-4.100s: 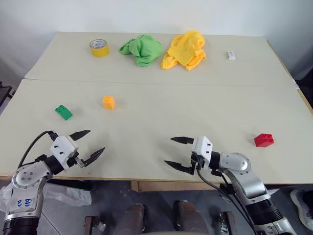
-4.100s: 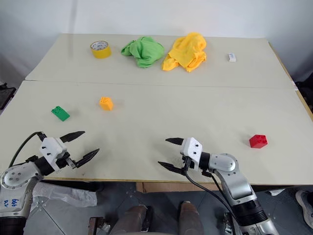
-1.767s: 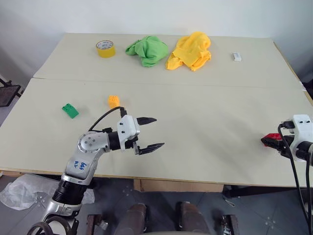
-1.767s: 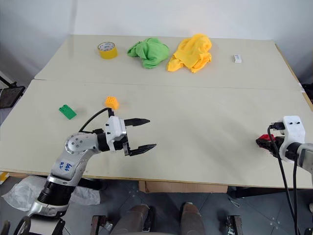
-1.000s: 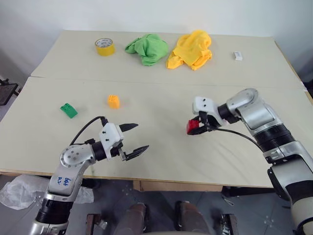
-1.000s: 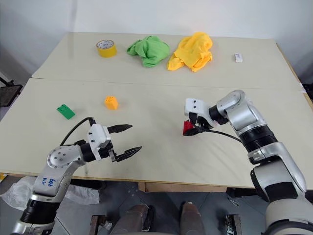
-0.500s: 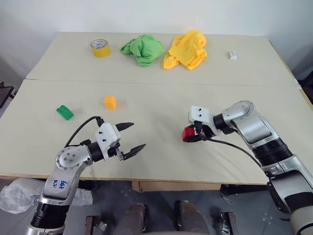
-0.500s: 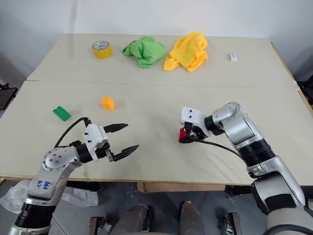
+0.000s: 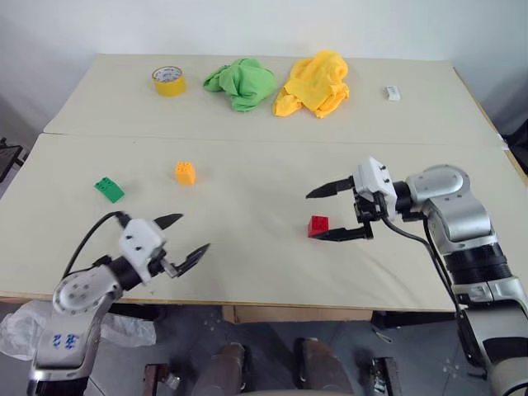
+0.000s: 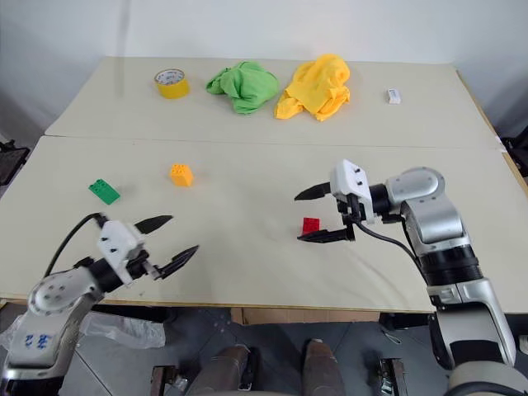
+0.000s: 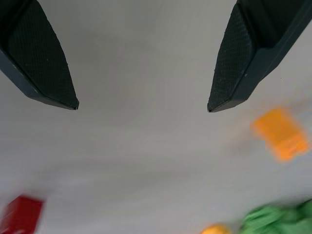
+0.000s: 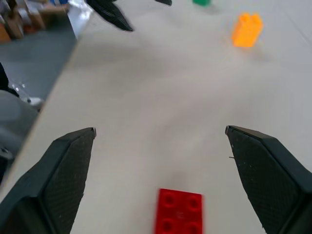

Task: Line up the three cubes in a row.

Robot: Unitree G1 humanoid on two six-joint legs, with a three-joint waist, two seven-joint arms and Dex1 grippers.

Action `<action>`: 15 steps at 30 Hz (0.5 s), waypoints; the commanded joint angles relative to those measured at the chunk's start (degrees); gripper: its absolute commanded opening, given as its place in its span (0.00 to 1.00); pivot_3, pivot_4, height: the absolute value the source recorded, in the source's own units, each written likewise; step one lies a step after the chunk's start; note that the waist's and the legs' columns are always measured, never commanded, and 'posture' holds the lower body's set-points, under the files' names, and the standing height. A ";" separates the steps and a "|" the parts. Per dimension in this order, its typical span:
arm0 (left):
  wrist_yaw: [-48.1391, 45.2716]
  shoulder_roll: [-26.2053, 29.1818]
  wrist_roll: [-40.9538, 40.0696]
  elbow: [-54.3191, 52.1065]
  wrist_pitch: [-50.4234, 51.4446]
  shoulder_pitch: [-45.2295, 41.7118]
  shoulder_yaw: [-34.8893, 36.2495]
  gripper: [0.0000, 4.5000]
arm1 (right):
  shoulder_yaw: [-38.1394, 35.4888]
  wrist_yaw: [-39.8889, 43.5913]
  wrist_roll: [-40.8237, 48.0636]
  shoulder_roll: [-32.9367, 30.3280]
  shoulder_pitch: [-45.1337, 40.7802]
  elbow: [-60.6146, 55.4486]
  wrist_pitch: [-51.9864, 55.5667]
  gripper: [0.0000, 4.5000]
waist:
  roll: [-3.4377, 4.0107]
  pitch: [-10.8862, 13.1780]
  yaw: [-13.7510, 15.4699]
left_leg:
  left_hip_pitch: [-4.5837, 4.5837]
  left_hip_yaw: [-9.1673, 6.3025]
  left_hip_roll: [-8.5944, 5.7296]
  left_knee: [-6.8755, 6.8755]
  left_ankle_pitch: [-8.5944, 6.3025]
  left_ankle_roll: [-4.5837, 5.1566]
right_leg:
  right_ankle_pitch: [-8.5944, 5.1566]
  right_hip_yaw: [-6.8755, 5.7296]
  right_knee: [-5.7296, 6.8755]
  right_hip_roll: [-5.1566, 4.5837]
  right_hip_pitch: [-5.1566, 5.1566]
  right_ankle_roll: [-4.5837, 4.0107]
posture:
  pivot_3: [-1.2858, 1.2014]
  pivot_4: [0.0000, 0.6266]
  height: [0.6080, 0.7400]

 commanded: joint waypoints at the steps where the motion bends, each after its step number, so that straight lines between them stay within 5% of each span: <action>1: 7.13 -4.02 1.97 4.47 -8.73 5.34 9.37 1.00 | -4.12 -3.03 4.62 4.25 2.52 -1.62 -3.89 1.00 | -0.01 0.00 -0.13 | 0.04 0.03 0.03 -0.01 -0.01 -0.03 | 0.00 -0.02 -0.02 0.03 0.02 -0.01 | 0.52 0.24 1.00; 4: 11.83 -7.02 3.18 8.20 -13.09 10.36 15.07 1.00 | -7.95 -8.82 8.34 7.62 6.10 -3.73 -0.87 1.00 | -0.01 -0.01 0.08 | 0.04 0.09 0.15 -0.01 -0.03 -0.08 | -0.02 -0.01 0.01 0.11 -0.03 -0.04 | 0.52 0.24 1.00; 8: 14.80 -13.72 -8.34 12.81 -12.96 16.16 26.19 1.00 | -10.01 -11.35 6.50 12.08 10.69 -1.98 -13.22 1.00 | -0.15 -0.07 0.11 | 0.09 0.09 0.15 0.04 -0.17 -0.03 | -0.03 0.07 0.00 0.08 0.04 -0.05 | 0.52 0.24 1.00; 15: 12.10 -9.35 -13.68 13.19 -7.54 11.59 24.40 1.00 | -11.67 -9.77 5.39 8.72 10.68 1.66 -20.91 1.00 | -0.22 -0.09 1.48 | 0.21 0.10 0.09 0.16 -0.17 0.00 | -0.03 0.09 -0.15 0.01 0.22 -0.05 | 0.52 0.24 1.00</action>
